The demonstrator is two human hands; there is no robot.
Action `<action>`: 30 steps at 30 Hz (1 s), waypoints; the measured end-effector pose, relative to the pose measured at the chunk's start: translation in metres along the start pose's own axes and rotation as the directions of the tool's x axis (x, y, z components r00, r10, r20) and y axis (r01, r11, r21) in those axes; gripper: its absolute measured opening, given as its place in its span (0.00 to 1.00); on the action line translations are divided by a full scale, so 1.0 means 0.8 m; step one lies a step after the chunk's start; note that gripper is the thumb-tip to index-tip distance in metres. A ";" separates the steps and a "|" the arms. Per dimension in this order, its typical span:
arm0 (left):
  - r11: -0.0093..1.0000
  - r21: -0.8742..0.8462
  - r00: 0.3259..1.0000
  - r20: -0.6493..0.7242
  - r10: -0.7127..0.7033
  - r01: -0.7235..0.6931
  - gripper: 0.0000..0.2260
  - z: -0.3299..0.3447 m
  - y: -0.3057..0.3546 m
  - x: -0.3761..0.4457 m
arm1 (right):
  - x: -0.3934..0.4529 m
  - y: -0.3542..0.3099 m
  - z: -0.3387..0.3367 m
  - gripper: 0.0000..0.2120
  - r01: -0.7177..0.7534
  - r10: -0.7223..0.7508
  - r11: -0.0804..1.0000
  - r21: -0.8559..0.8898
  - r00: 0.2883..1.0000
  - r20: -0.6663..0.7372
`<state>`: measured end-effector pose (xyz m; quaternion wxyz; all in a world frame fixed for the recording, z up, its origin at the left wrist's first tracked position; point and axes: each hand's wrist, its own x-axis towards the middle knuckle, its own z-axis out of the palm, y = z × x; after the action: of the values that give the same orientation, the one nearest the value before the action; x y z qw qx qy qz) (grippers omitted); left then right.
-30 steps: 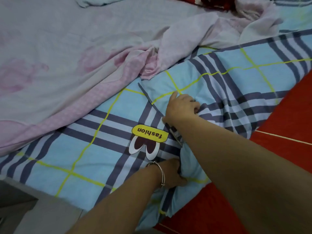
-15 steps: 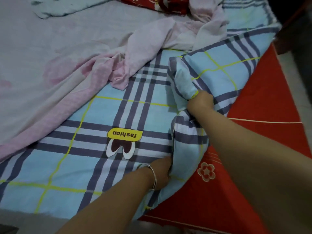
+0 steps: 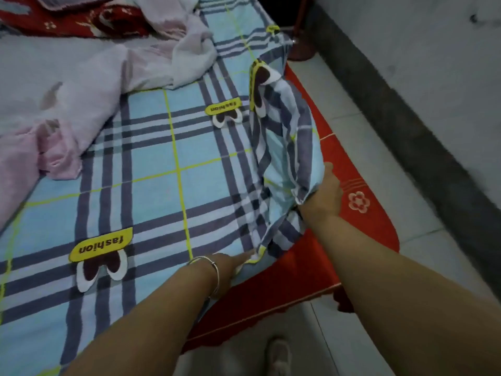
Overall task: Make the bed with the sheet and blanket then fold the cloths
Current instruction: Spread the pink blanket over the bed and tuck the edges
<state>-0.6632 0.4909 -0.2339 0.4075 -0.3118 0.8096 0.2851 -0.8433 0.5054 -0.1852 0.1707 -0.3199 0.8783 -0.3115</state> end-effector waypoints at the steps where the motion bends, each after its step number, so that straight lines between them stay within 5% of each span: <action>1: 0.998 0.056 0.999 0.031 -0.009 0.007 0.41 -0.004 0.004 0.002 | -0.003 0.014 -0.006 0.17 -0.022 0.023 0.999 0.028 0.999 -0.026; 6: 0.991 0.131 0.986 0.167 -0.011 -0.011 0.43 -0.022 0.029 0.018 | -0.004 0.076 -0.023 0.19 -0.279 0.290 0.951 0.135 0.954 -0.072; 9: 0.994 -0.111 0.977 0.207 0.043 -0.020 0.43 -0.026 0.028 0.033 | 0.001 0.101 -0.025 0.20 -0.434 0.443 0.895 0.107 0.893 -0.079; 11: 0.950 -0.297 0.989 0.079 0.121 -0.092 0.27 -0.034 0.041 0.047 | 0.002 0.118 -0.027 0.20 -0.534 0.540 0.841 0.086 0.838 -0.077; 13: 0.897 -0.372 0.966 -0.186 0.179 -0.238 0.18 -0.047 0.062 0.064 | 0.006 0.133 -0.028 0.20 -0.603 0.605 0.795 0.069 0.796 -0.018; 15: 0.881 -0.367 0.921 -0.354 0.163 -0.297 0.18 -0.057 0.088 0.079 | 0.014 0.140 -0.031 0.21 -0.611 0.612 0.791 -0.033 0.787 0.076; 17: 0.907 -0.299 0.915 -0.361 0.179 -0.295 0.30 -0.063 0.113 0.090 | 0.022 0.144 -0.041 0.21 -0.543 0.603 0.793 -0.277 0.764 0.228; 19: 0.934 -0.205 0.926 -0.305 0.222 -0.292 0.33 -0.064 0.134 0.103 | 0.027 0.143 -0.061 0.20 -0.404 0.621 0.768 -0.497 0.661 0.422; 22: 0.956 -0.104 0.937 -0.255 0.239 -0.273 0.28 -0.062 0.152 0.118 | 0.028 0.125 -0.085 0.23 -0.470 0.678 0.711 -0.522 0.265 0.685; 23: 0.958 -0.089 0.939 -0.243 0.243 -0.271 0.27 -0.064 0.158 0.122 | 0.037 0.120 -0.089 0.24 -0.456 0.666 0.720 -0.524 0.240 0.707; 24: 0.960 -0.072 0.942 -0.225 0.250 -0.272 0.27 -0.065 0.163 0.124 | 0.050 0.119 -0.087 0.23 -0.377 0.639 0.763 -0.526 0.312 0.703; 27: 0.960 -0.040 0.945 -0.189 0.266 -0.278 0.25 -0.068 0.168 0.132 | 0.095 0.135 -0.075 0.15 -0.033 0.354 0.840 -0.542 0.790 0.500; 28: 0.960 -0.032 0.946 -0.185 0.268 -0.278 0.24 -0.070 0.168 0.134 | 0.107 0.149 -0.075 0.17 0.026 0.273 0.817 -0.576 0.862 0.427; 30: 0.956 -0.021 0.942 -0.179 0.283 -0.291 0.24 -0.070 0.167 0.136 | 0.113 0.185 -0.079 0.23 0.075 0.286 0.732 -0.677 0.868 0.406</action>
<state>-0.8405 0.5070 -0.2691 0.2818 -0.2237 0.8720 0.3319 -1.0086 0.5619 -0.2442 0.2752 -0.3747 0.8761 0.1281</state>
